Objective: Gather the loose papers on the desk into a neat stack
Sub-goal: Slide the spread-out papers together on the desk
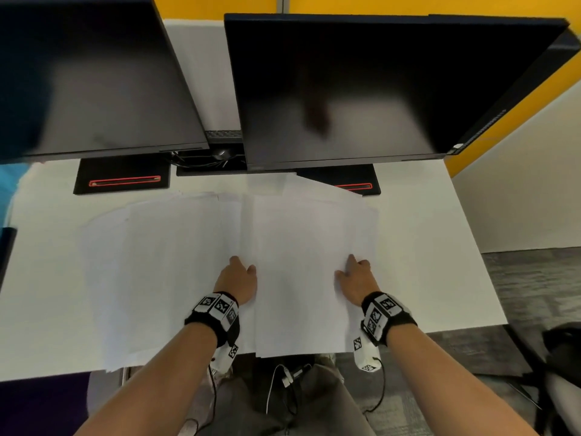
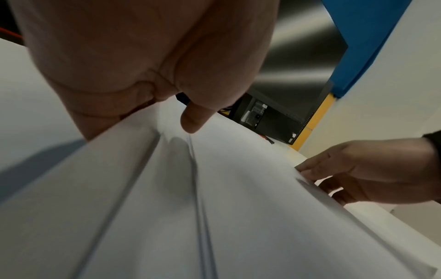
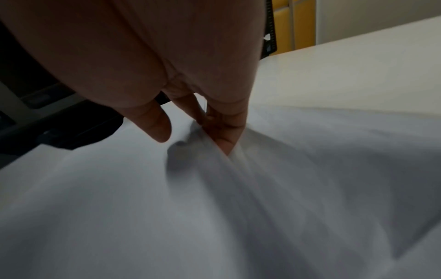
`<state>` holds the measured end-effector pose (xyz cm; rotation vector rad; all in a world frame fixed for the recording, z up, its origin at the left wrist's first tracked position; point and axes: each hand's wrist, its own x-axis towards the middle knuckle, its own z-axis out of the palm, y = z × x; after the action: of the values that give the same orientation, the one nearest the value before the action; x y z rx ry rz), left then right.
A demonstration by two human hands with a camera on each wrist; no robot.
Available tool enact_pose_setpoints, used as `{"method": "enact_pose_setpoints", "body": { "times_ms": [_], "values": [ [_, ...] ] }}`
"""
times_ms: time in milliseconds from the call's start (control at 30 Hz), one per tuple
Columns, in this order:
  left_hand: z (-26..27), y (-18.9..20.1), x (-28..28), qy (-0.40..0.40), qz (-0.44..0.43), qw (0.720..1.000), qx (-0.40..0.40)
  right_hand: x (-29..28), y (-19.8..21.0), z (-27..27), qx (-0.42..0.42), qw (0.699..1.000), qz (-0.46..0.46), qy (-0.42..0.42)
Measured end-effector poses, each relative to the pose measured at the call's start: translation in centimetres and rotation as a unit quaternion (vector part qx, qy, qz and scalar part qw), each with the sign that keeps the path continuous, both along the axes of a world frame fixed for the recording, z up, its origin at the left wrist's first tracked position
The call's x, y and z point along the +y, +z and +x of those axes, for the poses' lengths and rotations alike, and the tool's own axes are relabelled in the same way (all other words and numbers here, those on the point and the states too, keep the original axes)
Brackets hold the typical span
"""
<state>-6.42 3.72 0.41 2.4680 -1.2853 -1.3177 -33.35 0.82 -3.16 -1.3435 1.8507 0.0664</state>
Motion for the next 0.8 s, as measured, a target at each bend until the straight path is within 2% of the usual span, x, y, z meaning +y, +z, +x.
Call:
{"method": "enact_pose_setpoints", "body": {
  "times_ms": [67,200,300,400,500,567,633,700,800],
  "values": [
    [0.5,0.4,0.6,0.003,-0.016,1.000,-0.010,0.5,0.2,-0.4,-0.002,0.999,-0.023,-0.030],
    [2.3,0.0,2.3,-0.030,-0.019,0.997,-0.063,1.9,0.5,-1.3,0.175,0.980,-0.037,-0.088],
    [1.8,-0.9,3.1,-0.079,-0.004,0.995,-0.066,2.9,0.4,-0.1,0.223,0.974,-0.025,-0.032],
    [1.0,-0.8,3.3,-0.103,0.016,0.994,-0.045,3.1,0.1,0.8,0.194,0.981,-0.018,0.014],
    [1.5,0.0,2.2,-0.110,0.038,0.992,-0.040,1.7,1.1,0.2,0.122,0.990,-0.021,-0.073],
    [2.1,0.2,0.3,-0.080,0.016,0.995,-0.050,-0.7,1.4,-0.6,0.109,0.984,-0.040,-0.138],
    [2.5,0.1,-2.1,-0.031,-0.028,0.997,-0.059,-3.5,1.4,-1.1,0.108,0.979,-0.051,-0.163],
    [2.5,-0.3,-4.4,0.002,-0.066,0.996,-0.060,-5.9,1.3,-0.7,0.094,0.981,-0.054,-0.158],
    [2.3,-1.3,-6.7,0.006,-0.083,0.995,-0.060,-8.2,1.2,1.0,0.056,0.990,-0.046,-0.118]
  ]
}}
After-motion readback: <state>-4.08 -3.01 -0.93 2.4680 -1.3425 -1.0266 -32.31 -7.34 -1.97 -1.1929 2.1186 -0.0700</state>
